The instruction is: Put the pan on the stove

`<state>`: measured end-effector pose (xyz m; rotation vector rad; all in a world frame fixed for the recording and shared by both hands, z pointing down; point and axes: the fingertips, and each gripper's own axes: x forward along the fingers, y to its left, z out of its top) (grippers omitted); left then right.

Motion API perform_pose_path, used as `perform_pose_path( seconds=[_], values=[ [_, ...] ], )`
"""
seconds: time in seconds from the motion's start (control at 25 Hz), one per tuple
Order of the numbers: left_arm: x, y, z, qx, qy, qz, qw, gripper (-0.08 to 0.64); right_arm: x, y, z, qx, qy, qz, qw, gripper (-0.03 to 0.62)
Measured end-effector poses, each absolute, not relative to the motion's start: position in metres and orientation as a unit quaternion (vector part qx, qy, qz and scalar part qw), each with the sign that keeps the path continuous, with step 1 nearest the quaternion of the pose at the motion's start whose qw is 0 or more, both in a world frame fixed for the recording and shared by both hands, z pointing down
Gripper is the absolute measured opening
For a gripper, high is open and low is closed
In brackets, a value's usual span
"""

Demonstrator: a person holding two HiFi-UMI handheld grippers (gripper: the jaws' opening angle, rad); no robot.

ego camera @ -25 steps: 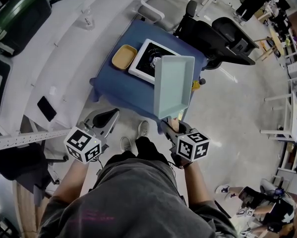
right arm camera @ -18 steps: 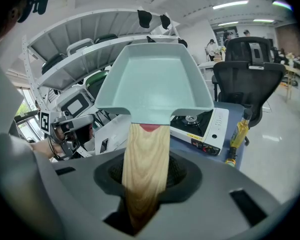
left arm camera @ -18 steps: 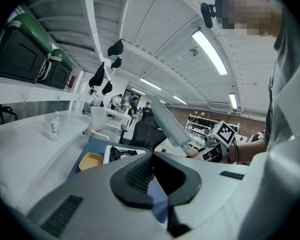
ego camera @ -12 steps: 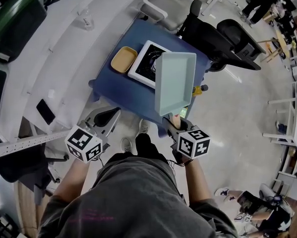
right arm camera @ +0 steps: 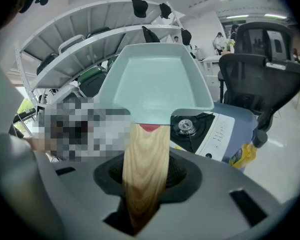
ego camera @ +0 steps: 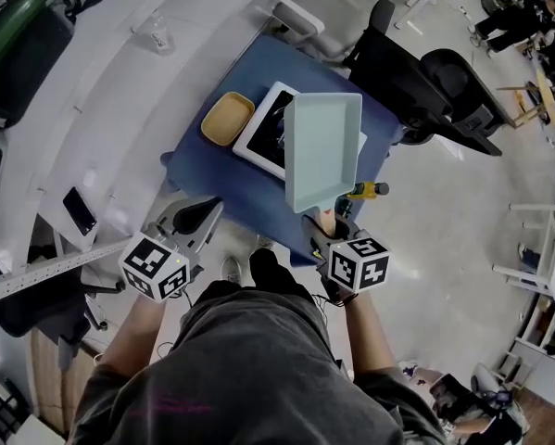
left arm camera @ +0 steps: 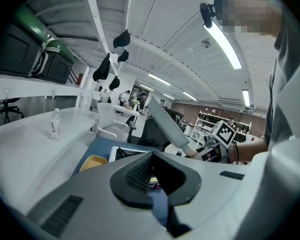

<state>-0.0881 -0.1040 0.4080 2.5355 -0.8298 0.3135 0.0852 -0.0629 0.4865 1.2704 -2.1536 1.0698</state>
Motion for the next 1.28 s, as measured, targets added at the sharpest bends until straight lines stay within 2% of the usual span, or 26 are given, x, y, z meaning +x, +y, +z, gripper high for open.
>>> perform_pose_path(
  seconds=[0.72, 1.28],
  values=[
    [-0.014, -0.165, 0.434, 0.905, -0.322, 0.169, 0.222, 0.002, 0.135, -0.137, 0.533, 0.414, -0.775, 0.404, 0.254, 0.121],
    [-0.023, -0.179, 0.464, 0.900, -0.311, 0.174, 0.251, 0.002, 0.138, -0.157, 0.578, 0.418, -0.749, 0.418, 0.301, 0.121]
  ],
)
